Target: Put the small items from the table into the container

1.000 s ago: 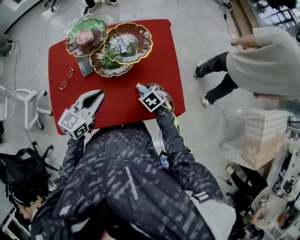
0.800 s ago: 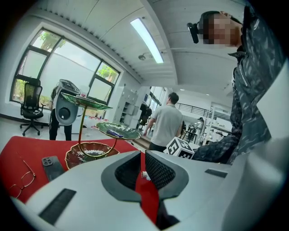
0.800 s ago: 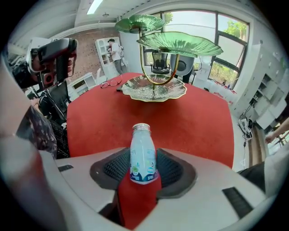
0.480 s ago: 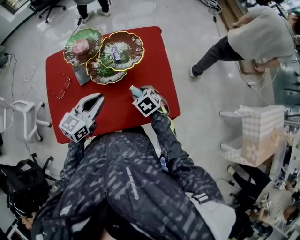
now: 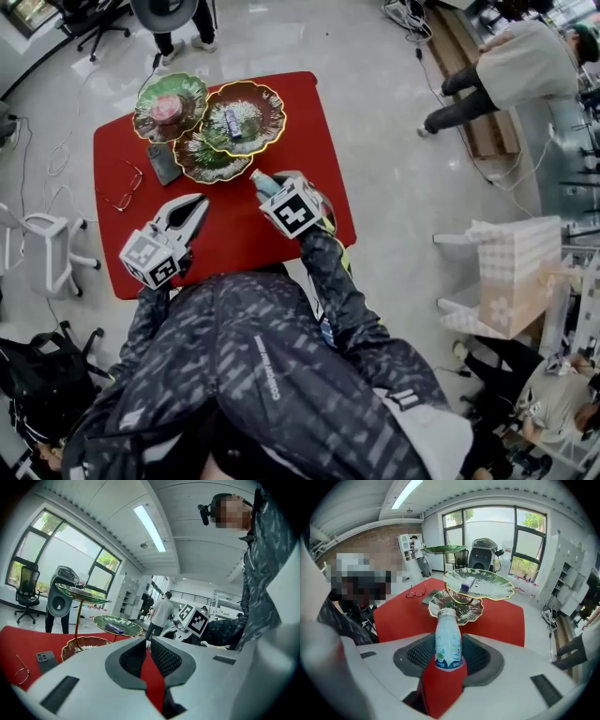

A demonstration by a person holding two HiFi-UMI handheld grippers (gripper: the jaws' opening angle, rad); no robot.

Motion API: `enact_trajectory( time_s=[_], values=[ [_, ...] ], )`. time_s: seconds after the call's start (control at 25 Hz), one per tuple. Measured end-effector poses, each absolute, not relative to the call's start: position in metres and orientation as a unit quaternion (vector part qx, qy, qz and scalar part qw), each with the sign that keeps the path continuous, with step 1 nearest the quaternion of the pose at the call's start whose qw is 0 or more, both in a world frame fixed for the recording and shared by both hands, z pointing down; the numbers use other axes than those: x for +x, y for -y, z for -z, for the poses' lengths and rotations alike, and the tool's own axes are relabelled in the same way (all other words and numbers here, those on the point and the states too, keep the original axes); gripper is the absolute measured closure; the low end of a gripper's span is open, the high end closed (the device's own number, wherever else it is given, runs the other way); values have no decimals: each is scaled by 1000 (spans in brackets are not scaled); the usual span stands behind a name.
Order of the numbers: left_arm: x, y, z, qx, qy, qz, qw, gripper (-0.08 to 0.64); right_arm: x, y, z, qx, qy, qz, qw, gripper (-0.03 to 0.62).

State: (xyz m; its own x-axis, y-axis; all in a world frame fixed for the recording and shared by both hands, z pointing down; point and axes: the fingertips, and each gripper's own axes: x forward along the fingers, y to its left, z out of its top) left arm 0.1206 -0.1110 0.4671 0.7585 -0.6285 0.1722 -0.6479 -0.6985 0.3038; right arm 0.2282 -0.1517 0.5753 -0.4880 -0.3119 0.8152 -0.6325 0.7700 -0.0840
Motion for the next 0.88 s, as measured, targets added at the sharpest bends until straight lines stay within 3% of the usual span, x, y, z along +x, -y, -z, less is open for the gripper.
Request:
enact_trajectory(
  time_s=[0.88],
  values=[
    [115, 108, -454, 918, 357, -11, 171, 537, 205, 222, -491, 314, 857, -135, 386, 407]
  ],
)
